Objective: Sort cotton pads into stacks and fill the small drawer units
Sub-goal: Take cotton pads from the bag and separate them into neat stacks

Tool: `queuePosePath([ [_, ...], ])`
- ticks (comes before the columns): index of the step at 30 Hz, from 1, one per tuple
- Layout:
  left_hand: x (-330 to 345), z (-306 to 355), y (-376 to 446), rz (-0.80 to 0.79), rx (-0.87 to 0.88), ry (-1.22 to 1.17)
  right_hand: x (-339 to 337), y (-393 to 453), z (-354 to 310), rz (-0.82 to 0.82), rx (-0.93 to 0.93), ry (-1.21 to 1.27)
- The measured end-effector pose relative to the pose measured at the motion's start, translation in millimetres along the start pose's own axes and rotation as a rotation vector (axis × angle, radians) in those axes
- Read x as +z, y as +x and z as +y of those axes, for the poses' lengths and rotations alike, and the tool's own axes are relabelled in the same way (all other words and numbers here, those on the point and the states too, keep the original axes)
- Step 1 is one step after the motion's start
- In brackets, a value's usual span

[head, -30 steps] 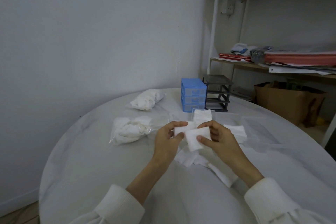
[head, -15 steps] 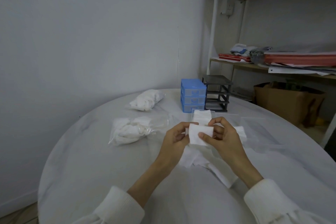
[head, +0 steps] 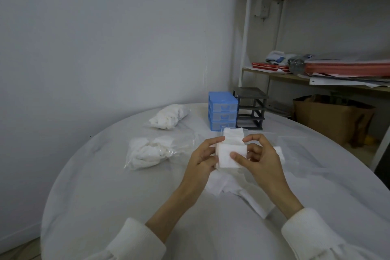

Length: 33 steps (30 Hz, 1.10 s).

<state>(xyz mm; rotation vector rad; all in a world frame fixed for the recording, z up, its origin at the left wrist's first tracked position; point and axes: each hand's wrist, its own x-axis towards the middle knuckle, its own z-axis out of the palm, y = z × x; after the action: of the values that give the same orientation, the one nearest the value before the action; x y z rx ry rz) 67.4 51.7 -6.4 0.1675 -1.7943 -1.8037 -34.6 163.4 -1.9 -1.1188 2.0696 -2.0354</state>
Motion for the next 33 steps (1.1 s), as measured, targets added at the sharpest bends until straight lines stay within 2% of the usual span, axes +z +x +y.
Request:
queuePosePath([
  [8,2.1,1.5,-0.1,0.02,-0.034,-0.062,1.1,-1.4,-0.3,0.025,-0.026,-0.036],
  [15,0.9,-4.1,0.5,0.022,-0.008,-0.025,2.5,-3.2,0.0,0.042,-0.046,-0.08],
  [18,-0.6,-3.5,1.0,0.04,0.01,-0.056,3.0,-1.7,1.8,0.049,0.001,-0.08],
  [23,-1.5,-5.3,3.1,0.064,0.03,-0.049,2.9,-2.0,3.0,-0.046,0.028,0.034],
  [33,0.0,0.2,0.4,0.062,0.04,-0.032,3.5,-3.3,3.3,-0.135,-0.029,0.046],
])
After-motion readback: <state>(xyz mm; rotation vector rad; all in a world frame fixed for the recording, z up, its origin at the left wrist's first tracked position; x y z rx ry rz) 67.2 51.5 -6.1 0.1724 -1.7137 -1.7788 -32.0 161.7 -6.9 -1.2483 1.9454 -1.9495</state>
